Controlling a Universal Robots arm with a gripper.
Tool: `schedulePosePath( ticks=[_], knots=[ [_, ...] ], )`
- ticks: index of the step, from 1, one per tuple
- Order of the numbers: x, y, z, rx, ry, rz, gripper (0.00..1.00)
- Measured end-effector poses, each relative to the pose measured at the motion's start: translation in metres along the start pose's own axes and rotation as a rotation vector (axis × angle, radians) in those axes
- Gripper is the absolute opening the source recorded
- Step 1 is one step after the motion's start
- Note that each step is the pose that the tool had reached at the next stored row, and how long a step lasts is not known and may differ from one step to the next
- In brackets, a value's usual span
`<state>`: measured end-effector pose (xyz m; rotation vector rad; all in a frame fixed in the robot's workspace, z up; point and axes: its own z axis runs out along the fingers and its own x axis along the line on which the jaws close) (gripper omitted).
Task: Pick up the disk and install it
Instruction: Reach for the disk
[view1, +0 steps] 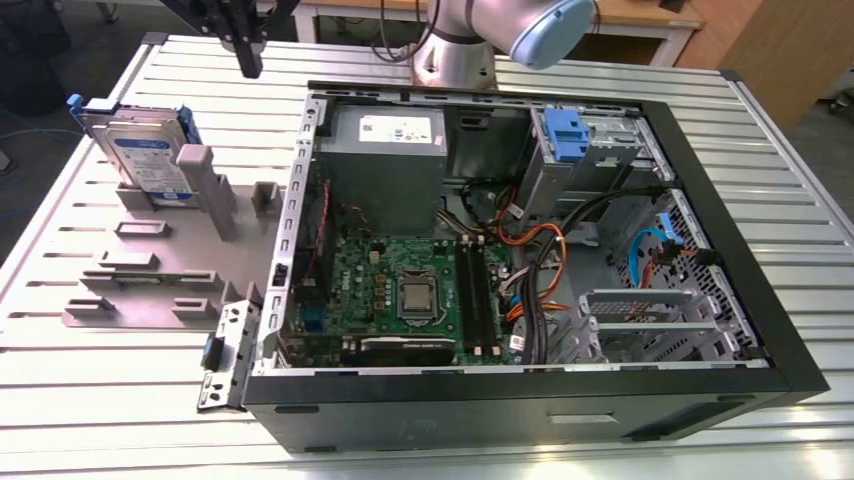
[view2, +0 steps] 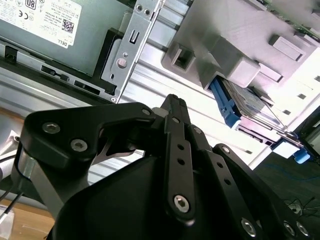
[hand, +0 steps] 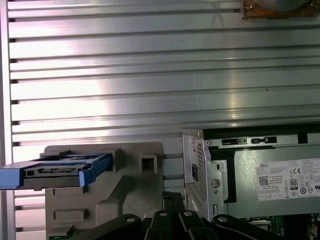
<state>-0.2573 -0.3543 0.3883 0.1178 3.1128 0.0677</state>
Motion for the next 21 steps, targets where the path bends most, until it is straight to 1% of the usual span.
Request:
schedulePosePath(
  ticks=[4, 12, 16, 21],
  knots=[
    [0.0002, 0.0000, 0.0000, 0.0000, 0.0001, 0.000, 0.11],
    [0.0050, -0.0001, 0.0001, 0.0000, 0.0001, -0.001, 0.11],
    [0.0077, -0.0003, 0.0003, -0.0004, 0.0009, -0.019, 0.11],
    [0.0157, -0.0008, 0.0006, -0.0005, 0.0013, -0.024, 0.11]
  ],
)
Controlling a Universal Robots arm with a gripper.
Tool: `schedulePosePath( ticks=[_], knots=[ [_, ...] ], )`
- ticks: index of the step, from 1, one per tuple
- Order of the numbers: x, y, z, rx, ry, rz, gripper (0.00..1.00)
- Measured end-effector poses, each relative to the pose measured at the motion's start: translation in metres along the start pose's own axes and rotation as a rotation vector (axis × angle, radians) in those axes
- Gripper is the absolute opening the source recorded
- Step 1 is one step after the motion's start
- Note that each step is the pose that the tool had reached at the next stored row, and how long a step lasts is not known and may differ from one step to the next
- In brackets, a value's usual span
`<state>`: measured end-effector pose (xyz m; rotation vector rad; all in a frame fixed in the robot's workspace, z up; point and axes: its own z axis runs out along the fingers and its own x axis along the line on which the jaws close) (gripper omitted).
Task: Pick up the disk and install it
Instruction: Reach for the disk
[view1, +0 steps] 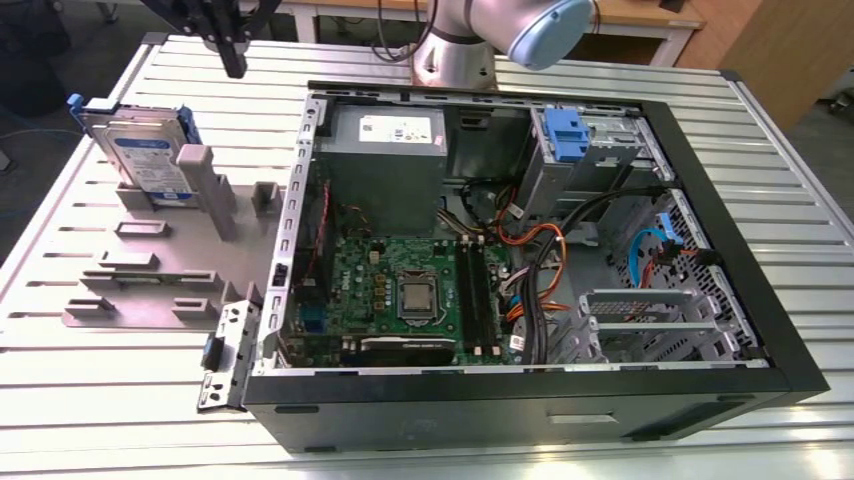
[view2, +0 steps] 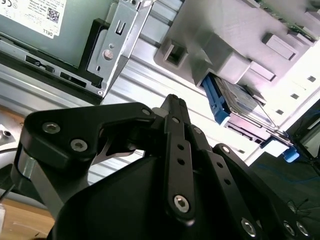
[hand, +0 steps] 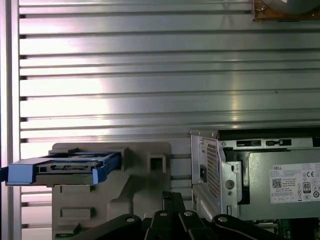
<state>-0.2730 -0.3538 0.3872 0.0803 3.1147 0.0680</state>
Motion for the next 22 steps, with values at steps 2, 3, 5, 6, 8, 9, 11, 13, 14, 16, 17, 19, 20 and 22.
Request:
schedulePosePath(
  ticks=[2, 3, 5, 6, 8, 9, 11, 13, 14, 16, 17, 19, 20, 22],
  knots=[
    [0.0024, -0.0001, 0.0004, -0.0001, 0.0000, 0.000, 0.11],
    [0.0029, -0.0001, 0.0005, -0.0002, 0.0000, 0.000, 0.11],
    [0.0042, -0.0002, 0.0007, 0.0000, 0.0006, 0.000, 0.11],
    [0.0048, -0.0002, 0.0008, -0.0001, 0.0008, 0.000, 0.11],
    [0.0060, -0.0003, 0.0009, 0.0001, 0.0016, 0.000, 0.11],
    [0.0066, -0.0003, 0.0011, 0.0000, 0.0017, 0.000, 0.11],
    [0.0068, 0.0000, 0.0013, 0.0000, 0.0029, 0.000, 0.11],
    [0.0070, 0.0001, 0.0015, 0.0003, 0.0069, 0.000, 0.11],
    [0.0071, 0.0001, 0.0016, 0.0004, 0.0100, 0.001, 0.11],
    [0.0073, 0.0001, 0.0018, 0.0007, 0.0147, 0.001, 0.11],
    [0.0080, 0.0001, 0.0018, 0.0010, 0.0153, 0.000, 0.11],
    [0.0099, 0.0000, 0.0023, 0.0006, 0.0154, -0.007, 0.11],
    [0.0108, -0.0001, 0.0024, 0.0005, 0.0157, -0.013, 0.11],
    [0.0124, -0.0002, 0.0027, 0.0002, 0.0162, -0.026, 0.11]
  ],
)
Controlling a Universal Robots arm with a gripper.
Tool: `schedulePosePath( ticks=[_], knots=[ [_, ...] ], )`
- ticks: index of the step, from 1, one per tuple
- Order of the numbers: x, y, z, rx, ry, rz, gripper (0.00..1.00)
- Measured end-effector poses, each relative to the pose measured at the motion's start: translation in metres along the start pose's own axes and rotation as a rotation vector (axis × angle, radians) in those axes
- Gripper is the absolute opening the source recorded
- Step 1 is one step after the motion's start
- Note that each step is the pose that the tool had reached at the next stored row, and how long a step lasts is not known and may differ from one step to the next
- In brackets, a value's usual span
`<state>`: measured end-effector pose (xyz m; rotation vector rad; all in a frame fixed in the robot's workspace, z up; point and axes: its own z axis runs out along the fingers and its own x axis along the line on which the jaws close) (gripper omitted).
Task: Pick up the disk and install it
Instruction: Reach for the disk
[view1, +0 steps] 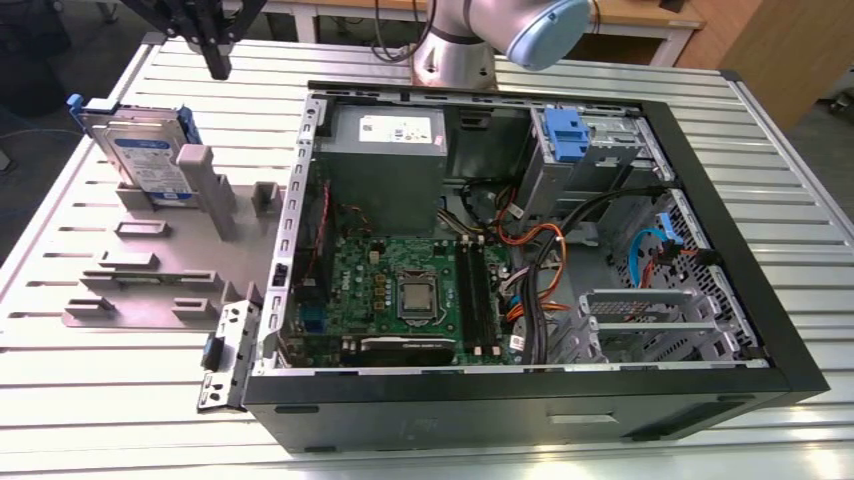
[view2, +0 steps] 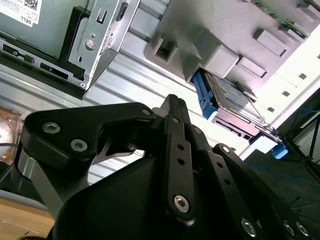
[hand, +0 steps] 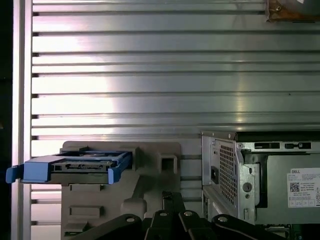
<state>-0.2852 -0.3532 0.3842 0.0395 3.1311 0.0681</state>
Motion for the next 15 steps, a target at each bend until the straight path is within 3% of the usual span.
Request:
schedulePosePath(
  ticks=[15],
  knots=[
    [0.0188, -0.0005, 0.0015, -0.0002, 0.0015, -0.026, 0.11]
  ],
)
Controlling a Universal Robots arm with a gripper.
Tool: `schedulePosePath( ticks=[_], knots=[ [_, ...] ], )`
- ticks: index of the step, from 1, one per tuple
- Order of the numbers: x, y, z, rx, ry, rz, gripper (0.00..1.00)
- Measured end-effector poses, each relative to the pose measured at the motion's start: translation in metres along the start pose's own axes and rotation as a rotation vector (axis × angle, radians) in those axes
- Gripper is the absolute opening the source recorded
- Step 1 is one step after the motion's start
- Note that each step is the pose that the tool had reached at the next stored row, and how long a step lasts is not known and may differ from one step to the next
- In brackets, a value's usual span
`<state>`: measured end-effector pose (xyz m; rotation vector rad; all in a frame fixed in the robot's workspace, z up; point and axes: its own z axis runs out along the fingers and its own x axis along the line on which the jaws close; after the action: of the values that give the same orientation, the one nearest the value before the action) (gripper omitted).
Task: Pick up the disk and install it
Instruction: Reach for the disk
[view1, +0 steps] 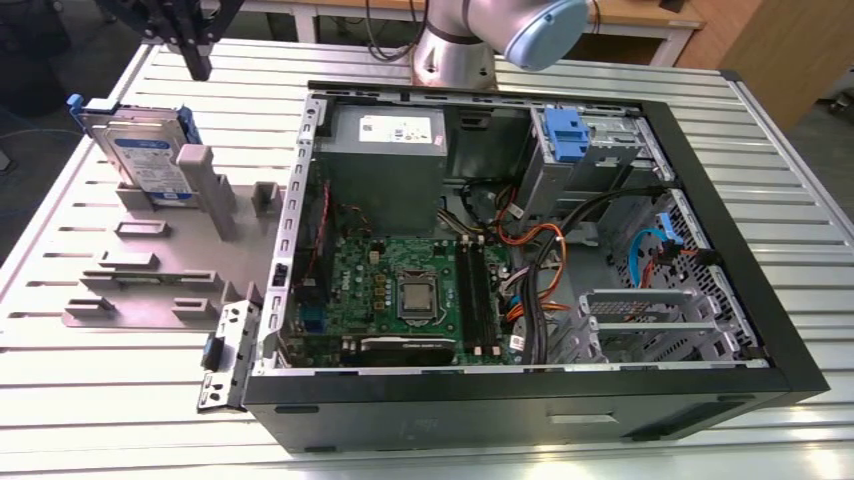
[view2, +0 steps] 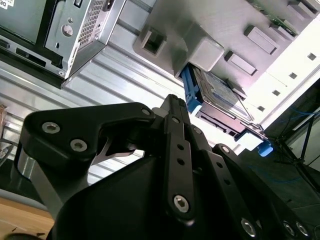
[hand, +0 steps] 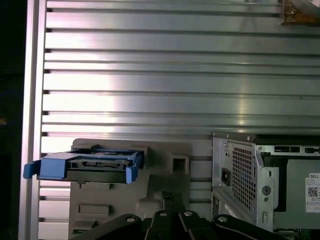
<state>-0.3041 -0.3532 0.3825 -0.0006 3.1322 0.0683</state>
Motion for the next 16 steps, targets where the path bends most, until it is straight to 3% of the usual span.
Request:
schedulePosePath(
  ticks=[16],
  knots=[
    [0.0169, 0.0000, 0.0018, -0.0001, 0.0011, -0.006, 0.11]
  ],
)
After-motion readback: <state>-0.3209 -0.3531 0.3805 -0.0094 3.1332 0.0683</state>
